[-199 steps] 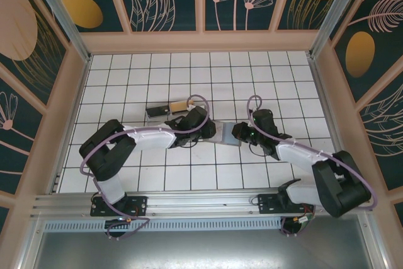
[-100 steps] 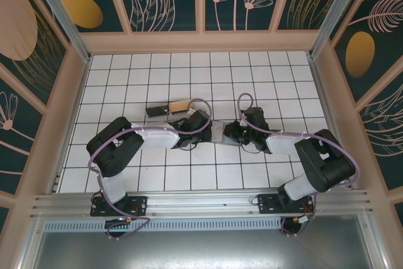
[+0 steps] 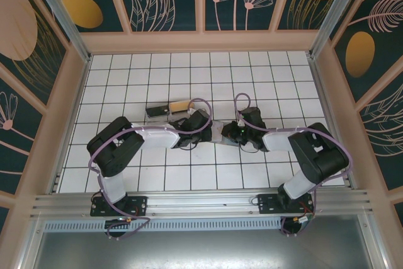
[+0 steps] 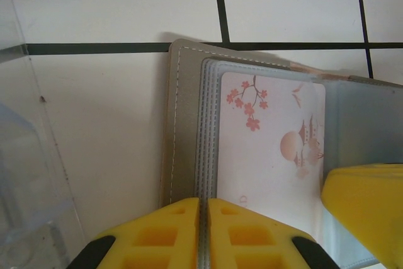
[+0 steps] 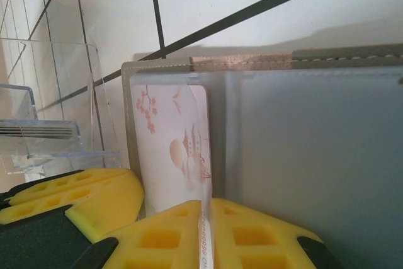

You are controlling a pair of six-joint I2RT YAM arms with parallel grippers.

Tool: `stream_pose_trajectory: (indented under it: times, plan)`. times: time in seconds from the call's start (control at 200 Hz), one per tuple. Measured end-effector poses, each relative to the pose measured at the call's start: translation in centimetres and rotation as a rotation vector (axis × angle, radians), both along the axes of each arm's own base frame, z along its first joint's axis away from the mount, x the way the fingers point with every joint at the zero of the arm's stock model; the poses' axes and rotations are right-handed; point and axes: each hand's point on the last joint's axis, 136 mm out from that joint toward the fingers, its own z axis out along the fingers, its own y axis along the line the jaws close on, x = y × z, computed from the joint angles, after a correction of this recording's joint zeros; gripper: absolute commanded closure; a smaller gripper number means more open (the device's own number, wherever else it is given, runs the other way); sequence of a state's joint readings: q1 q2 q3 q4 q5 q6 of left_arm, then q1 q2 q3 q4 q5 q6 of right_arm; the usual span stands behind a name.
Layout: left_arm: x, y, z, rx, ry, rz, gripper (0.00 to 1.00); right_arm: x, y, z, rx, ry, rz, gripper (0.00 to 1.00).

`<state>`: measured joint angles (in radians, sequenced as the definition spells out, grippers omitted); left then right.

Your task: Take the credit cards out of the card holder

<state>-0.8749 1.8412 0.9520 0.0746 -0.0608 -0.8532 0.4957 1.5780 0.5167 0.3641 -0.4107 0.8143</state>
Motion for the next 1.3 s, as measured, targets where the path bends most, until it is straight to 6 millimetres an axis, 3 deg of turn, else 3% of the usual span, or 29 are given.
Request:
stream_pose_trajectory:
  times: [0.69,1.07,1.3]
  plan:
    - [0.0,0.0,0.0,-0.002,0.002,0.003,0.88,-0.1,-0.1,0.6,-0.031,-0.013,-0.016,0.83]
    - [0.0,0.0,0.0,-0.003,0.004,0.001,0.88,-0.3,0.0,-0.3,-0.039,0.010,-0.010,0.83]
    - [0.1,0.1,0.0,-0.003,0.004,0.005,0.88,-0.1,0.2,-0.4,-0.032,0.003,-0.007,0.99]
